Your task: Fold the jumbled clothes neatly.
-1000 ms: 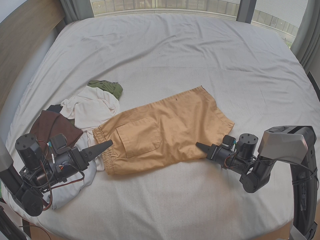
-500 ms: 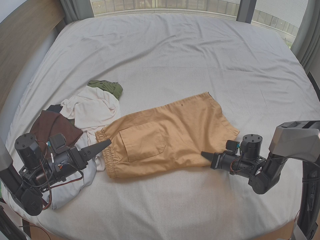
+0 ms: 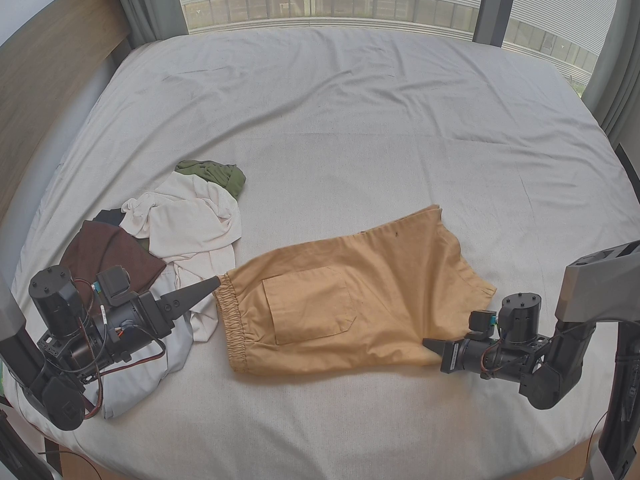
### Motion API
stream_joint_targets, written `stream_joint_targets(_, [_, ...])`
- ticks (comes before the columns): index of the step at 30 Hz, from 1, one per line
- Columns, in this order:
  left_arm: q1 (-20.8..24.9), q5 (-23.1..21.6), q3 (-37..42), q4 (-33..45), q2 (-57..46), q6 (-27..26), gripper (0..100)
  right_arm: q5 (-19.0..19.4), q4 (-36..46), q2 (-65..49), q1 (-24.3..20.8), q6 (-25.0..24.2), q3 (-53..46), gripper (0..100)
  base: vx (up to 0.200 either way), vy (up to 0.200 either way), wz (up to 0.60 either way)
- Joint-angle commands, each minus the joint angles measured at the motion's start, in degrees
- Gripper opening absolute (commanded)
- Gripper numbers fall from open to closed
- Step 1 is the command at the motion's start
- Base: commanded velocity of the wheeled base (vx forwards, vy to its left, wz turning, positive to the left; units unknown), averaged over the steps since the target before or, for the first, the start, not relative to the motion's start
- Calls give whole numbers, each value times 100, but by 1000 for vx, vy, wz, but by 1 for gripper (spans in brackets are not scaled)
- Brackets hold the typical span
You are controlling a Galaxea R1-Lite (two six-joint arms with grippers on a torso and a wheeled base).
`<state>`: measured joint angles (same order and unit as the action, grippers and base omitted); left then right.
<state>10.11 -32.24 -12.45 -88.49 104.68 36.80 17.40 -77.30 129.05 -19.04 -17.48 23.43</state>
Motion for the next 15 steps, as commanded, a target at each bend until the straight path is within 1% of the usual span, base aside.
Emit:
stream_joint_targets(1, [0, -1, -3, -1, 17, 2, 100, 1, 22, -363, 50, 87, -471, 0, 0, 0, 0])
stream_joint_targets(6, [0, -1, 5, -1, 17, 2, 100, -8, -13, -495, 190, 96, -840, 0, 0, 0, 0])
stream_joint_targets(11, [0, -10, 5, -1, 26, 2, 100, -17, -22, -644, 199, 149, -1236, 0, 0, 0, 0])
stream_joint_targets(15, [9, -10, 14, -1, 61, 2, 100, -17, -31, -618, 199, 157, -1297, 0, 0, 0, 0])
